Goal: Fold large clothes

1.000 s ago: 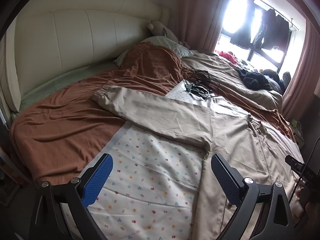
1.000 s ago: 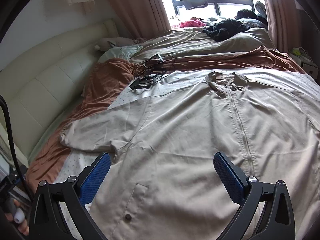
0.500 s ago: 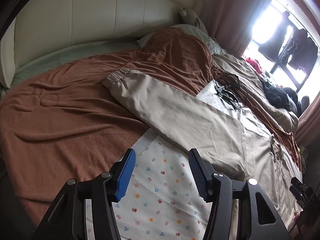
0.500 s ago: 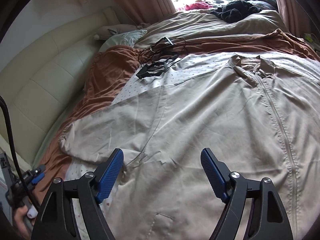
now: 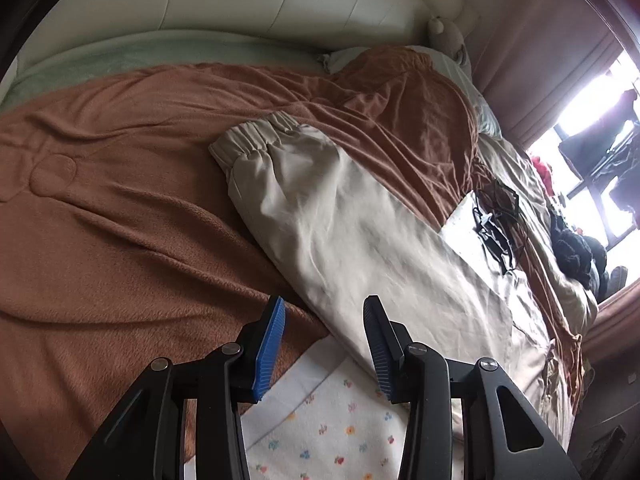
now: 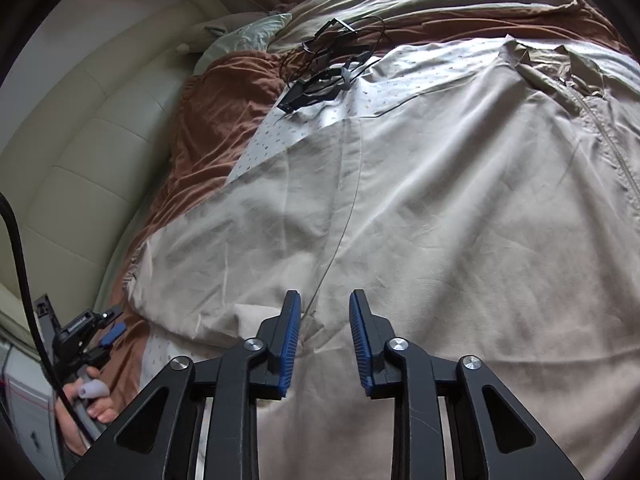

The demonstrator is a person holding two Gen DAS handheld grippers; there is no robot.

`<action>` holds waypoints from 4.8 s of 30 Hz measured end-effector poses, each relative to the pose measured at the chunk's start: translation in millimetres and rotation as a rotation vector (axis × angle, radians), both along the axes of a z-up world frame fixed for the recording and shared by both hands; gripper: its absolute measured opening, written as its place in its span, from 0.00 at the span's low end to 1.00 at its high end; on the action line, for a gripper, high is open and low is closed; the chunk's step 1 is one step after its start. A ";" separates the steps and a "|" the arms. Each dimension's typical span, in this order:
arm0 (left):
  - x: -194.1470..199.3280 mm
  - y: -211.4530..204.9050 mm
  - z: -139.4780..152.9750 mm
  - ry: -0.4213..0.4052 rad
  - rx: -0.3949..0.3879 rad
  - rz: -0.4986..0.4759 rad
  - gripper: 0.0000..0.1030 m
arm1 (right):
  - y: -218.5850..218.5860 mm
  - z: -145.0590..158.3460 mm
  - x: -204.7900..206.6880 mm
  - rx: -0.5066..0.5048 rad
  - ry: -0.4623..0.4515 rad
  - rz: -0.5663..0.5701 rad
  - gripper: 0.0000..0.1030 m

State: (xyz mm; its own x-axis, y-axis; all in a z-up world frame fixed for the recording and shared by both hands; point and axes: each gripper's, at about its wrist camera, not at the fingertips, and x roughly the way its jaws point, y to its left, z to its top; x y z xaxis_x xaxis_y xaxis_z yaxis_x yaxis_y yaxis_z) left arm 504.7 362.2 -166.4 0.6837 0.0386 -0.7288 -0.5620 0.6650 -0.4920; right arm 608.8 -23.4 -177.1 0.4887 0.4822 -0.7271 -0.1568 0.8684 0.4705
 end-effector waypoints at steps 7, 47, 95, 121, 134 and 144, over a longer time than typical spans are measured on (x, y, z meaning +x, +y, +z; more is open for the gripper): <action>28.5 19.0 -32.8 0.054 -0.029 0.070 0.40 | -2.2 -22.6 13.3 0.074 0.070 -0.002 0.16; 56.6 -186.7 231.8 -0.352 0.103 -0.442 0.02 | -98.6 20.4 -43.3 0.220 0.031 -0.021 0.10; 51.1 -313.4 106.3 -0.150 -0.215 -0.843 0.87 | -228.8 54.2 -91.9 0.179 -0.121 -0.286 0.39; 10.1 -206.8 9.5 0.076 -0.064 -0.569 0.64 | -158.0 -26.0 -56.8 -0.345 0.133 -0.098 0.28; 14.4 -227.0 3.0 0.110 -0.008 -0.586 0.60 | -292.5 31.1 -79.7 -0.042 0.033 -0.520 0.49; 14.6 -225.0 -2.0 0.142 0.070 -0.590 0.60 | -334.0 -11.6 -81.7 0.075 0.194 -0.619 0.72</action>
State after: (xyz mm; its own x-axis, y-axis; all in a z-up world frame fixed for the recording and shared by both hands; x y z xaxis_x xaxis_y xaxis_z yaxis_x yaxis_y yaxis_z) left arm 519.3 137.2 -168.4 0.5008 -0.2664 -0.8235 -0.1456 0.9120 -0.3836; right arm 527.2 -357.4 -188.7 0.5553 0.2065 -0.8056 0.4555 0.7349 0.5024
